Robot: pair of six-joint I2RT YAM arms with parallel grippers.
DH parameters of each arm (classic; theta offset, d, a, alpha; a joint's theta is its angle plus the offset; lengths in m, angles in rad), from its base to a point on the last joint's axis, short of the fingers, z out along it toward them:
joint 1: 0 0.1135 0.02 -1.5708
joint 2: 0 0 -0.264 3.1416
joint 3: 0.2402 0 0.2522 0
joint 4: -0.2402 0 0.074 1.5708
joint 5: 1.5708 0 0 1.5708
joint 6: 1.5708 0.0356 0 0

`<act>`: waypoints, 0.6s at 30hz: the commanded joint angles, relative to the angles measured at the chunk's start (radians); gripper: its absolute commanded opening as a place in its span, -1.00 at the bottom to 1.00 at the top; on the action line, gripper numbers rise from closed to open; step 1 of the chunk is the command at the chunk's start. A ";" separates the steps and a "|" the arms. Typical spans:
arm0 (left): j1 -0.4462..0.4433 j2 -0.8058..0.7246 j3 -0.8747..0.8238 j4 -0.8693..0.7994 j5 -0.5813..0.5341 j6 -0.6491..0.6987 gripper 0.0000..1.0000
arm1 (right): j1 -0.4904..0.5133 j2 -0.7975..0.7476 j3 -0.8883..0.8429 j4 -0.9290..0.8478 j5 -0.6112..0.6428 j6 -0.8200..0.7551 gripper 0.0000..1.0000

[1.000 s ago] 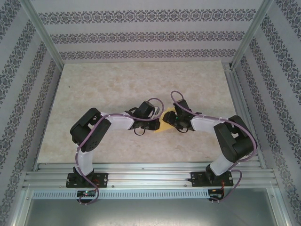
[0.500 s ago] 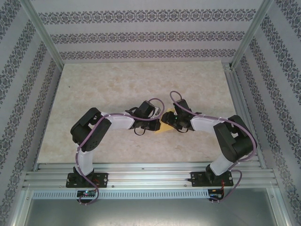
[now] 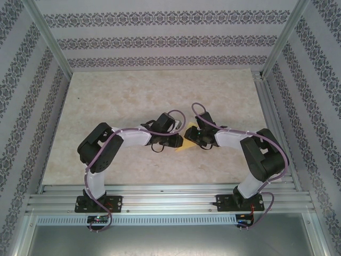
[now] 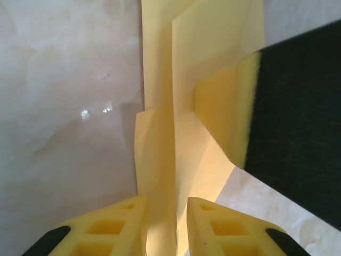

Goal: Fold a paper plane with a square sheet of paper (pick it up from the middle)

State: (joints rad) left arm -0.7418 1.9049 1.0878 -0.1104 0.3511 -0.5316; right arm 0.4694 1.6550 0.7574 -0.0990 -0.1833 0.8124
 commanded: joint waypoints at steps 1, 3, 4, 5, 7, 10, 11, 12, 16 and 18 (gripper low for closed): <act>0.022 -0.084 -0.029 0.020 -0.013 -0.025 -0.45 | -0.005 0.042 -0.014 -0.079 0.083 0.001 -0.29; 0.025 -0.101 -0.054 0.056 -0.006 -0.039 -0.45 | -0.007 0.047 -0.012 -0.087 0.091 0.007 -0.31; 0.027 -0.105 -0.063 0.073 0.004 -0.044 -0.45 | -0.006 0.050 -0.012 -0.090 0.094 0.008 -0.32; 0.027 -0.106 -0.068 0.088 0.015 -0.047 -0.45 | -0.006 0.052 -0.012 -0.091 0.097 0.012 -0.34; 0.027 -0.099 -0.075 0.112 0.044 -0.051 -0.45 | -0.006 0.055 -0.015 -0.088 0.099 0.015 -0.34; 0.026 -0.078 -0.071 0.132 0.076 -0.056 -0.45 | -0.006 0.057 -0.015 -0.082 0.093 0.014 -0.32; 0.027 -0.072 -0.068 0.132 0.079 -0.057 -0.44 | -0.006 0.057 -0.016 -0.078 0.091 0.013 -0.32; 0.027 -0.063 -0.064 0.135 0.087 -0.055 -0.44 | -0.006 0.053 -0.021 -0.066 0.086 0.014 -0.30; 0.028 -0.025 -0.041 0.144 0.118 -0.051 -0.39 | -0.014 0.026 -0.056 0.011 0.044 0.019 -0.27; 0.031 -0.007 -0.031 0.144 0.124 -0.051 -0.37 | -0.022 0.007 -0.078 0.062 0.012 0.027 -0.24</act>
State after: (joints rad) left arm -0.7216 1.8675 1.0264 -0.0071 0.4377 -0.5781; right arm 0.4667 1.6535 0.7357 -0.0502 -0.1764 0.8207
